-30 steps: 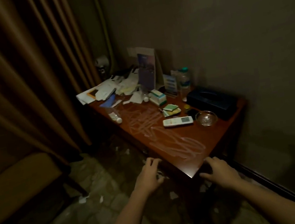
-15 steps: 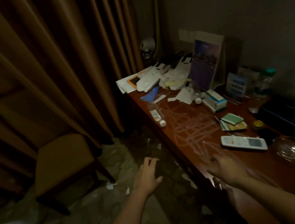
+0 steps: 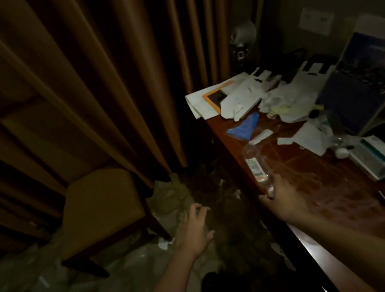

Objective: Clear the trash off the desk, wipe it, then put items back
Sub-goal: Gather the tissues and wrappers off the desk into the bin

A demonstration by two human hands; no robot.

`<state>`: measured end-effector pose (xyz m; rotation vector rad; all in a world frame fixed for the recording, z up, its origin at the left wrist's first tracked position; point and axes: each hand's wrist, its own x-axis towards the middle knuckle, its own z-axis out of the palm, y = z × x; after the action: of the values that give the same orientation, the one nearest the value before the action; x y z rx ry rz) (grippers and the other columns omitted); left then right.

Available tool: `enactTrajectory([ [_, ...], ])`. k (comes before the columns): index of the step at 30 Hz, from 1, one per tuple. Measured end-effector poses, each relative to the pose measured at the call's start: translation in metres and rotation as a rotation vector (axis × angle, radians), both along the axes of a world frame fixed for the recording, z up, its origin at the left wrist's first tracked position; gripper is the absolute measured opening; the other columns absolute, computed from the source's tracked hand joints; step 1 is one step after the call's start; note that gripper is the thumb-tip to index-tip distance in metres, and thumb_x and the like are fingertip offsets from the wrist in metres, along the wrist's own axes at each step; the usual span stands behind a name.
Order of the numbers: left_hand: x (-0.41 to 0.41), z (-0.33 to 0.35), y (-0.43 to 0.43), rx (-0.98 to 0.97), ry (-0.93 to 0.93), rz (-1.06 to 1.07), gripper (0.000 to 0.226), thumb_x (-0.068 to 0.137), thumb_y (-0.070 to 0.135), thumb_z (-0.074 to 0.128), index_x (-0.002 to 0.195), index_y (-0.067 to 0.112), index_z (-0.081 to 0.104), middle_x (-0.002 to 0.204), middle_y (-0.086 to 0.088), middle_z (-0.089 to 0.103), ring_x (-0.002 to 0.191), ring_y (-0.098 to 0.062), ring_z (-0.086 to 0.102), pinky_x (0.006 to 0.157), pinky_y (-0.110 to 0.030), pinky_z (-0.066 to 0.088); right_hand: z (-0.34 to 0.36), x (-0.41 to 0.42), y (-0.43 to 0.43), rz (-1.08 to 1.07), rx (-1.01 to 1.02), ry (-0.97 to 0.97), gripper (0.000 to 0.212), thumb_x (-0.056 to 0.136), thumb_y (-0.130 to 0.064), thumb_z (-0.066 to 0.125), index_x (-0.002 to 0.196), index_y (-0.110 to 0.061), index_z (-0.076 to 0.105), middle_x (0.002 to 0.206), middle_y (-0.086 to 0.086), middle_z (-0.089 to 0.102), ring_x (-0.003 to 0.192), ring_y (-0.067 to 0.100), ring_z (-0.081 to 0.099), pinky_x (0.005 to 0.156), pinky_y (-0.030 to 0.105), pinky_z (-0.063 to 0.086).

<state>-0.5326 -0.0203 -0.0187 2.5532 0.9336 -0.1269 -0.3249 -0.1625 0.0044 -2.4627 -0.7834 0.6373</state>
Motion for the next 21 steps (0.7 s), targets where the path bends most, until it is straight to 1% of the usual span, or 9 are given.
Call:
enactTrajectory([
  [2,0.012,-0.005,0.04,-0.015,-0.016,-0.007,0.056,0.088,0.033,0.061,0.138,0.027,0.036,0.14,0.005,0.023,0.122,-0.016,0.042,0.094,-0.032,0.045,-0.001,0.01,0.043,-0.081,-0.018,-0.045,0.076,0.083,-0.038,0.067,0.142,-0.017,0.025,0.136,0.012,0.041,0.123,0.031,0.044,0.096,0.047,0.045],
  [4,0.028,-0.009,0.078,-0.034,-0.02,-0.038,0.056,0.088,0.033,0.062,0.137,0.028,0.036,0.141,0.005,0.024,0.124,-0.016,0.041,0.096,-0.031,0.044,-0.003,0.025,0.081,-0.138,-0.101,-0.091,0.084,0.081,-0.041,0.068,0.144,-0.016,0.017,0.14,0.015,0.034,0.128,0.034,0.037,0.1,0.046,0.04],
  [6,0.045,-0.01,0.116,-0.038,0.012,-0.093,0.055,0.088,0.033,0.062,0.136,0.029,0.036,0.141,0.005,0.023,0.126,-0.017,0.038,0.099,-0.033,0.043,-0.007,0.042,0.11,-0.177,-0.176,-0.059,0.09,0.08,-0.043,0.069,0.145,-0.017,0.013,0.142,0.016,0.031,0.13,0.035,0.034,0.102,0.048,0.036],
  [8,0.062,-0.009,0.157,-0.032,0.049,-0.136,0.054,0.088,0.033,0.062,0.136,0.029,0.037,0.141,0.005,0.023,0.126,-0.018,0.038,0.099,-0.035,0.044,-0.013,0.051,0.129,-0.217,-0.221,0.009,0.089,0.082,-0.043,0.067,0.146,-0.016,0.012,0.144,0.017,0.029,0.131,0.036,0.032,0.106,0.048,0.034],
  [11,0.096,-0.012,0.207,-0.031,0.073,-0.181,0.055,0.087,0.034,0.063,0.135,0.029,0.038,0.14,0.006,0.024,0.125,-0.017,0.038,0.098,-0.036,0.044,-0.018,0.058,0.142,-0.245,-0.276,0.039,0.072,0.088,-0.037,0.06,0.143,-0.008,0.023,0.142,0.017,0.037,0.128,0.034,0.039,0.104,0.041,0.038],
  [15,0.159,-0.018,0.229,-0.031,0.131,-0.319,0.054,0.087,0.035,0.061,0.136,0.028,0.038,0.141,0.005,0.024,0.126,-0.019,0.04,0.098,-0.038,0.045,-0.015,0.076,0.138,-0.304,-0.336,0.025,0.075,0.081,-0.051,0.064,0.135,-0.009,0.035,0.135,0.013,0.042,0.121,0.027,0.045,0.094,0.032,0.039],
  [18,0.209,-0.024,0.226,-0.018,0.142,-0.437,0.052,0.089,0.035,0.059,0.136,0.029,0.038,0.143,0.006,0.024,0.128,-0.018,0.038,0.1,-0.037,0.043,-0.02,0.099,0.127,-0.419,-0.272,-0.043,0.076,0.074,-0.054,0.068,0.128,-0.009,0.042,0.128,0.013,0.043,0.113,0.027,0.043,0.091,0.034,0.038],
  [20,0.241,-0.026,0.216,0.008,0.122,-0.496,0.051,0.09,0.037,0.058,0.136,0.029,0.037,0.144,0.005,0.025,0.128,-0.017,0.037,0.101,-0.034,0.041,-0.023,0.126,0.116,-0.481,-0.26,-0.106,0.077,0.07,-0.05,0.072,0.127,-0.008,0.045,0.128,0.015,0.039,0.114,0.03,0.038,0.094,0.036,0.037],
  [21,0.257,-0.026,0.21,0.043,0.112,-0.51,0.052,0.09,0.04,0.057,0.137,0.029,0.036,0.146,0.004,0.025,0.129,-0.018,0.036,0.102,-0.034,0.04,-0.024,0.142,0.109,-0.492,-0.287,-0.129,0.077,0.068,-0.05,0.074,0.127,-0.008,0.047,0.132,0.017,0.035,0.118,0.032,0.035,0.098,0.037,0.035],
])
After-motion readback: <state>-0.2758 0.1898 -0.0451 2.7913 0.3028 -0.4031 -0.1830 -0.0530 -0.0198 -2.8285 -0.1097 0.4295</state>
